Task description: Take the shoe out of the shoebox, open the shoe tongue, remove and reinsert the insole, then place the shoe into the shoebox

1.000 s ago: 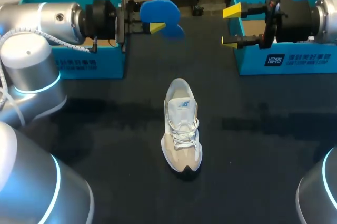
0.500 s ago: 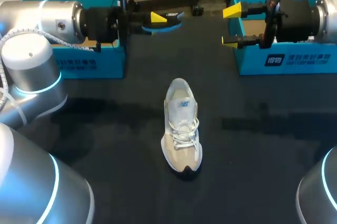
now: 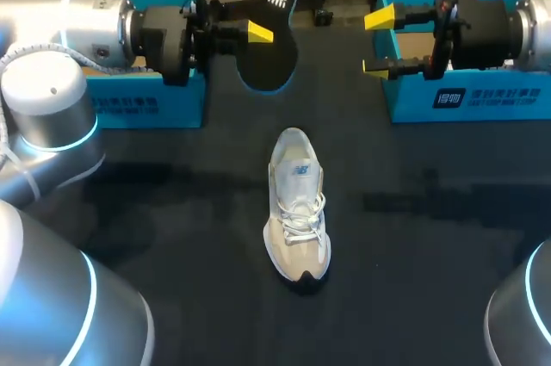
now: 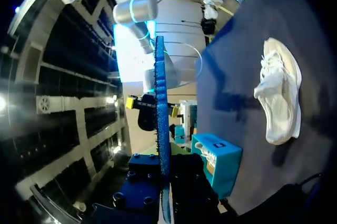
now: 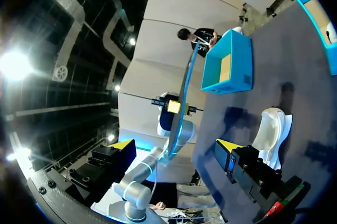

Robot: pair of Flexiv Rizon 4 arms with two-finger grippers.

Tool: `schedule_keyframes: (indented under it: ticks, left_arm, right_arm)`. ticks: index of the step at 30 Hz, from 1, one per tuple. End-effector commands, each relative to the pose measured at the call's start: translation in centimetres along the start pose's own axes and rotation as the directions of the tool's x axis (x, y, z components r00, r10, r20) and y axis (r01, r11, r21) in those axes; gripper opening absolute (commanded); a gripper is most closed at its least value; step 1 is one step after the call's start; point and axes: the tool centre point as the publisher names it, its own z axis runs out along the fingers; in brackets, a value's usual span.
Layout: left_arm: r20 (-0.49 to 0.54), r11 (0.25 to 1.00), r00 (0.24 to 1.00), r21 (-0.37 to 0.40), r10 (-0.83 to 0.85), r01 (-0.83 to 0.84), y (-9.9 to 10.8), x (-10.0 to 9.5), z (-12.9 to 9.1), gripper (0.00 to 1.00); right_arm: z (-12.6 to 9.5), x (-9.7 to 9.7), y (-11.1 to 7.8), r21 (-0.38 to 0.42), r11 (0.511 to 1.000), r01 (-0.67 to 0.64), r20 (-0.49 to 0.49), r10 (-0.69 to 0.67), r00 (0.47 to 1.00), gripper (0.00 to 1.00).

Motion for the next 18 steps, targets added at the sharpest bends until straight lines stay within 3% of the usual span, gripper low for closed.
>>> schedule_keyframes:
  ticks: [1, 18]
  left_arm:
    - [0.01, 1.0, 1.0, -0.013, 0.004, -0.004, -0.4, 0.2, 0.1, 0.0]
    - [0.015, 0.999, 0.999, -0.038, 0.038, -0.037, 0.4, -0.2, 1.6, 0.0]
  right_arm:
    - [0.2, 0.0, 0.0, -0.002, 1.0, -0.001, 0.001, 0.001, 1.0, 1.0]
    - [3.2, 0.4, 0.3, 0.059, 0.997, -0.05, -0.011, 0.051, 0.999, 1.0]
